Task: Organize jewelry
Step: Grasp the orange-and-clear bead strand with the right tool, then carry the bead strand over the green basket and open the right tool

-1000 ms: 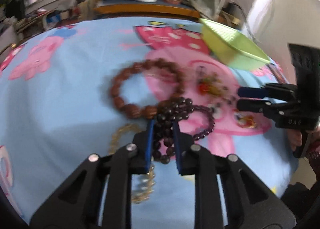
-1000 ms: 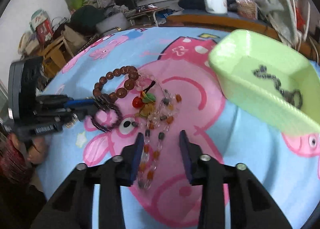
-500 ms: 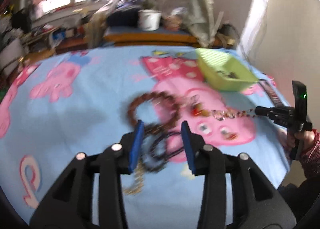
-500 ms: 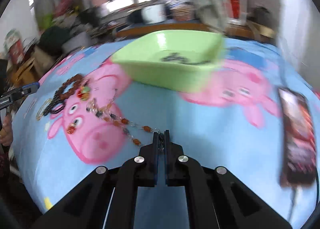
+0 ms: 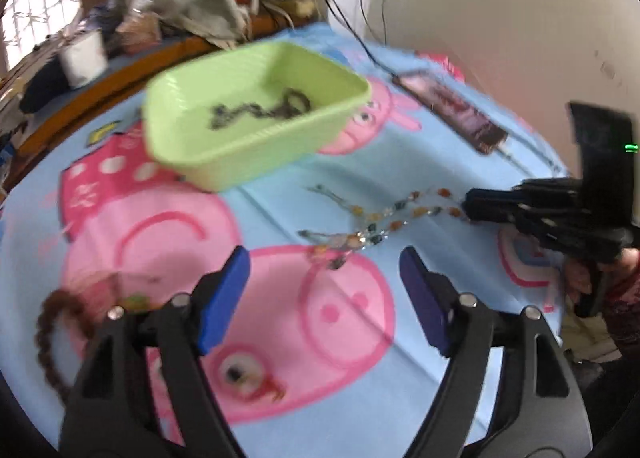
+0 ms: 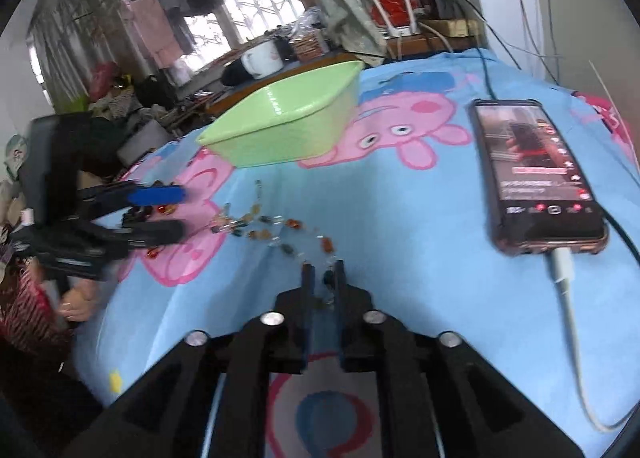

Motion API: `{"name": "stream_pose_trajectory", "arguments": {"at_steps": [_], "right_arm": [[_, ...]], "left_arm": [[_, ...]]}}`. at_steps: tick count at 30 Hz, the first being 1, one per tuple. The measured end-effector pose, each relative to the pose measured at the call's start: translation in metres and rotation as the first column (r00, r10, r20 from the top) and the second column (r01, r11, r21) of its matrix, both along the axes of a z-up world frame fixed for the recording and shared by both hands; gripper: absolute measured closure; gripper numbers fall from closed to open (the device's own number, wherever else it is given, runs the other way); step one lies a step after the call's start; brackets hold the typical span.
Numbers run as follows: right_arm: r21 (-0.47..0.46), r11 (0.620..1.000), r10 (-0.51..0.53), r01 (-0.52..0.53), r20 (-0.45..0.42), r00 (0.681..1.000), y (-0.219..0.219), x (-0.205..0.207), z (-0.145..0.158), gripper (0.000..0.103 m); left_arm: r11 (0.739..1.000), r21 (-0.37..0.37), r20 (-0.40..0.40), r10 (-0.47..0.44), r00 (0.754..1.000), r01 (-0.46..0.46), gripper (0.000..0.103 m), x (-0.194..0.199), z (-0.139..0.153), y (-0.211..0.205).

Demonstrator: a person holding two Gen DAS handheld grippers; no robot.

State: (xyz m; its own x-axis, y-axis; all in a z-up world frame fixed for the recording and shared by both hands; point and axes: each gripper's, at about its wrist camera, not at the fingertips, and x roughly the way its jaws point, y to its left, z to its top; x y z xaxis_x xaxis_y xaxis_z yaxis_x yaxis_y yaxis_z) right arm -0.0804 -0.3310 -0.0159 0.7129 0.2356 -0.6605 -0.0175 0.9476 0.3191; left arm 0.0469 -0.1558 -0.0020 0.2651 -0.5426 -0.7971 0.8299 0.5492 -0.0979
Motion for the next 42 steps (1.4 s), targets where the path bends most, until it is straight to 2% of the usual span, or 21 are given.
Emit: {"name": "stream_pose_trajectory", "arguments": {"at_steps": [1,2,4,5,6,8,10,12,13,14,15,17,21,26,30,35,38,42], "right_arm": [[-0.007,1.000,0.017,-0.017,0.009,1.000,0.005,-0.001,0.001,0.096],[-0.014,0.999,0.030,-0.030,0.015,0.999,0.010,-0.001,0.003,0.080],[-0.065,0.996,0.055,-0.053,0.018,0.998,0.021,-0.002,0.004,0.069],[-0.114,0.992,0.063,-0.061,0.010,0.998,0.027,-0.001,0.004,0.069],[-0.165,0.984,0.069,-0.068,0.003,0.998,0.033,0.001,0.004,0.069],[-0.257,0.963,0.077,-0.081,-0.025,0.997,0.046,0.010,0.005,0.069],[-0.296,0.951,0.077,-0.085,-0.039,0.996,0.051,0.018,0.002,0.069],[-0.309,0.947,0.080,-0.089,-0.043,0.996,0.054,0.024,0.001,0.069],[-0.306,0.948,0.082,-0.091,-0.042,0.996,0.055,0.027,0.001,0.076],[-0.302,0.948,0.091,-0.096,-0.033,0.995,0.055,0.027,0.001,0.096],[-0.302,0.948,0.093,-0.097,-0.028,0.995,0.055,0.028,0.002,0.103],[-0.255,0.960,0.110,-0.113,-0.026,0.994,0.056,0.029,0.000,0.103],[-0.237,0.962,0.143,-0.138,0.003,0.990,0.067,0.027,0.005,0.103],[-0.085,0.975,0.210,-0.204,0.067,0.975,0.075,0.039,0.023,0.103],[0.002,0.979,0.200,-0.203,0.163,0.966,0.075,0.055,0.051,0.103],[0.002,0.983,0.177,-0.186,0.298,0.938,0.077,0.080,0.091,0.103],[-0.002,0.986,0.157,-0.167,0.350,0.924,0.076,0.102,0.108,0.103],[-0.020,0.994,0.110,-0.110,0.356,0.928,0.067,0.128,0.108,0.103]], "left_arm": [[1.000,0.016,-0.020,0.000,1.000,0.000,0.029,0.004,-0.007,-0.007],[1.000,0.024,-0.038,0.006,0.999,-0.006,0.029,0.007,-0.012,-0.011],[1.000,0.011,-0.037,0.015,0.999,-0.014,0.029,0.008,-0.014,-0.013],[1.000,0.005,-0.040,0.006,0.999,-0.006,0.033,0.007,-0.015,-0.014],[1.000,0.000,-0.039,-0.001,0.999,0.001,0.043,0.005,-0.014,-0.014],[1.000,0.008,-0.017,-0.006,1.000,0.007,0.051,0.000,-0.014,-0.016],[1.000,0.024,0.013,0.002,1.000,-0.002,0.061,-0.004,-0.015,-0.018],[1.000,0.006,-0.023,0.007,1.000,-0.007,0.085,-0.002,-0.013,-0.017],[1.000,-0.003,-0.050,0.004,0.999,-0.004,0.090,-0.001,-0.013,-0.015],[1.000,-0.021,-0.083,0.005,0.997,-0.007,0.093,0.000,-0.013,-0.012],[1.000,-0.028,-0.092,0.008,0.996,-0.011,0.094,0.001,-0.012,-0.011],[0.999,-0.050,-0.119,0.012,0.993,-0.018,0.094,0.000,-0.012,-0.006],[0.995,-0.097,-0.171,0.010,0.985,-0.027,0.095,-0.002,-0.006,0.001],[0.983,-0.175,-0.199,0.024,0.980,-0.060,0.095,0.005,0.018,0.016],[0.967,-0.241,-0.179,0.041,0.983,-0.085,0.095,0.015,0.048,0.026],[0.941,-0.315,-0.122,0.093,0.988,-0.127,0.095,0.039,0.091,0.037],[0.932,-0.333,-0.063,0.129,0.990,-0.143,0.095,0.052,0.110,0.034],[0.921,-0.350,-0.058,0.160,0.985,-0.171,0.095,0.078,0.113,0.026]]}}
